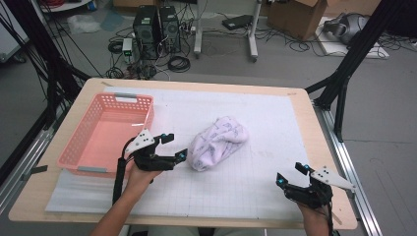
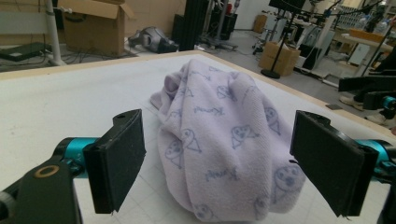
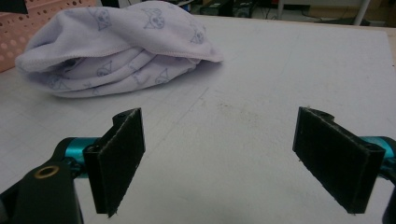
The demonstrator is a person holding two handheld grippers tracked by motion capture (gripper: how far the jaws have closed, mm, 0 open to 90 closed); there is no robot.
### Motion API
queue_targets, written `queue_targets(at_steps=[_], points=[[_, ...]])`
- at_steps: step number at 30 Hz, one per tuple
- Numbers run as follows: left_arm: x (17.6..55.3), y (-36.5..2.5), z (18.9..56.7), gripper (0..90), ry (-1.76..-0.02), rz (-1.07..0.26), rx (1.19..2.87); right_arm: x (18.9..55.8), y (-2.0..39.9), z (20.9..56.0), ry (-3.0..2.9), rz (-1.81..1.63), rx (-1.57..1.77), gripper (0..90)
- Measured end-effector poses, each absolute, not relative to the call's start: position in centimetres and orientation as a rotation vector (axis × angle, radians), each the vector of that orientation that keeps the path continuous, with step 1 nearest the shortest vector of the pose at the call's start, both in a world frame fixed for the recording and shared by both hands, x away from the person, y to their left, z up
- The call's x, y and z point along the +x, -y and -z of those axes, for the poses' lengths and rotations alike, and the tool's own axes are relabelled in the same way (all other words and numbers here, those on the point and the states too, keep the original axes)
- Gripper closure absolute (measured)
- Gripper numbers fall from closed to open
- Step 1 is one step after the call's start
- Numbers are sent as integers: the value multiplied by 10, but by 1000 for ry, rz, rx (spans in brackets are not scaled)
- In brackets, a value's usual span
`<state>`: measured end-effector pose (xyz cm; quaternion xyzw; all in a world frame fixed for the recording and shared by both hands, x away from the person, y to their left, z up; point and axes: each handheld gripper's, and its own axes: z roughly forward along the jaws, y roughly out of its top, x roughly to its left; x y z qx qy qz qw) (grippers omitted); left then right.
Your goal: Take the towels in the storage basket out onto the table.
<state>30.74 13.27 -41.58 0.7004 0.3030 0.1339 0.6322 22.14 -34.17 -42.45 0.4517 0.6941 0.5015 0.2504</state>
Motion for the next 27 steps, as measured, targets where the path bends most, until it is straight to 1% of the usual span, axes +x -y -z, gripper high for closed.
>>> queue_targets(at_steps=[11,27], points=[[305,-135,418,191,-673,-312,1594,223,344,426,-1888,-1357,1251,152],[306,-137,420,191,-696,-308,1588,224,341,427,-1909,-1346,1237,152]])
